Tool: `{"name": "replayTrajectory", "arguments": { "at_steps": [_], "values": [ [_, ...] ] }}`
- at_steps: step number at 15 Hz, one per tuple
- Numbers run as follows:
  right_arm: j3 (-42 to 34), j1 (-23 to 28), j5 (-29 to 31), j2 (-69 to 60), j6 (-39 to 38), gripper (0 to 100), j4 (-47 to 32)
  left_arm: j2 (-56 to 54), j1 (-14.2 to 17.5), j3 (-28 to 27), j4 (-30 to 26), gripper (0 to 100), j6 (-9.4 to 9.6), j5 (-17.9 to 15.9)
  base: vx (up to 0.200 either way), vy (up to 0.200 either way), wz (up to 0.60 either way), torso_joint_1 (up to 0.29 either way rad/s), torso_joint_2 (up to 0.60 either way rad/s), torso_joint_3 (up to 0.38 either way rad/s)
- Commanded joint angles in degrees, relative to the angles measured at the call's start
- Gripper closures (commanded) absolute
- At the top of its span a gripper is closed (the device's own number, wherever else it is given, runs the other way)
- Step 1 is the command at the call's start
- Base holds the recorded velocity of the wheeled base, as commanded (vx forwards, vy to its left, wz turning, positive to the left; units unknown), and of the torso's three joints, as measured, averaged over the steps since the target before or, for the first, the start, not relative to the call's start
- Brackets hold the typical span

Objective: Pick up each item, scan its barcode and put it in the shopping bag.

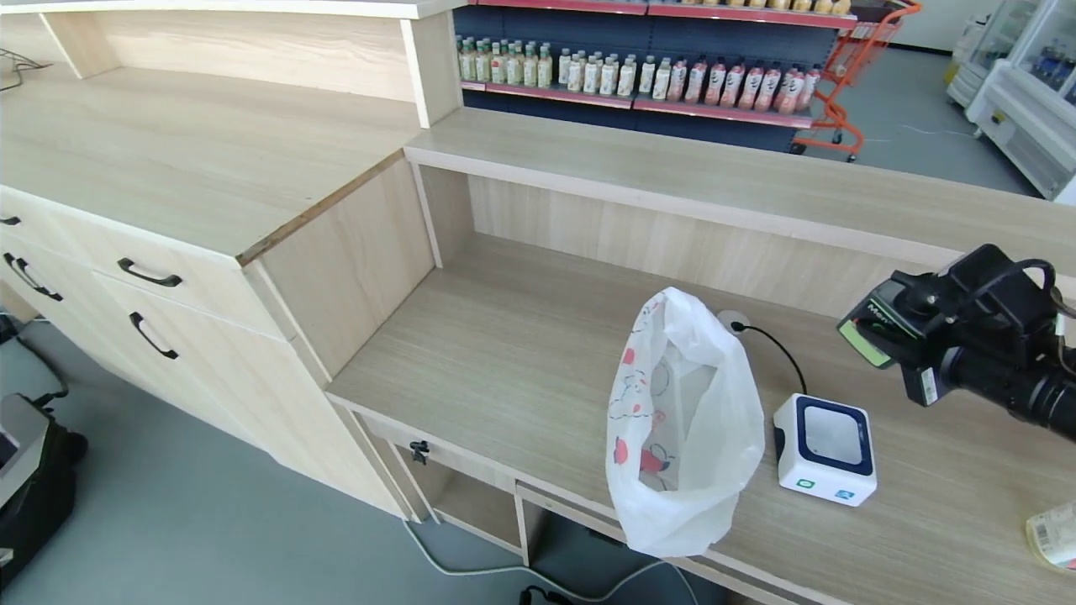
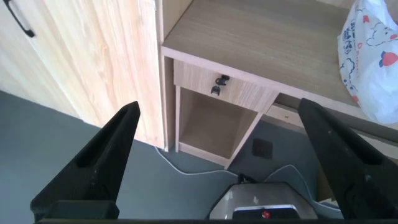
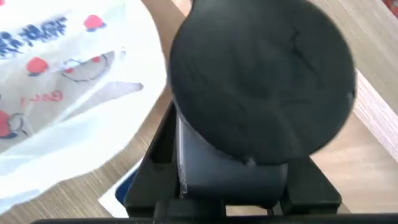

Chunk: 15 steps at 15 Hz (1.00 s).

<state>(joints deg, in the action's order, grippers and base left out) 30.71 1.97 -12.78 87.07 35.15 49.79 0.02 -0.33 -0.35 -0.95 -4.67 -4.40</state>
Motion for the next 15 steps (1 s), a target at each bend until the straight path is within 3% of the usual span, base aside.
{"name": "replayTrajectory", "arguments": {
  "at_steps": [1, 5, 8, 11, 15],
  "values": [
    [0.1, -3.6, -0.1, 2.6, -0.1, 100, -0.2, 0.0, 0.0, 0.0, 0.0, 0, 0.01, 0.0, 0.0, 0.0, 0.0, 0.0, 0.0, 0.0],
    [0.8, -8.9, -0.3, 9.9, -7.5, 100, 0.0, 0.0, 0.0, 0.0, 0.0, 0, 0.01, 0.0, 0.0, 0.0, 0.0, 0.0, 0.0, 0.0],
    [3.5, -10.1, -0.4, 17.7, -13.3, 100, 0.2, 0.0, 0.0, 0.0, 0.0, 0, 0.01, 0.0, 0.0, 0.0, 0.0, 0.0, 0.0, 0.0],
    [5.5, -10.1, -9.6, 25.8, -15.5, 100, 10.6, 0.0, 0.0, 0.0, 0.0, 0, 0.01, 0.0, 0.0, 0.0, 0.0, 0.0, 0.0, 0.0],
    [5.3, -9.7, -10.5, 30.0, -15.5, 100, 16.8, 0.0, 0.0, 0.0, 0.0, 0, 0.01, 0.0, 0.0, 0.0, 0.0, 0.0, 0.0, 0.0]
  ]
}}
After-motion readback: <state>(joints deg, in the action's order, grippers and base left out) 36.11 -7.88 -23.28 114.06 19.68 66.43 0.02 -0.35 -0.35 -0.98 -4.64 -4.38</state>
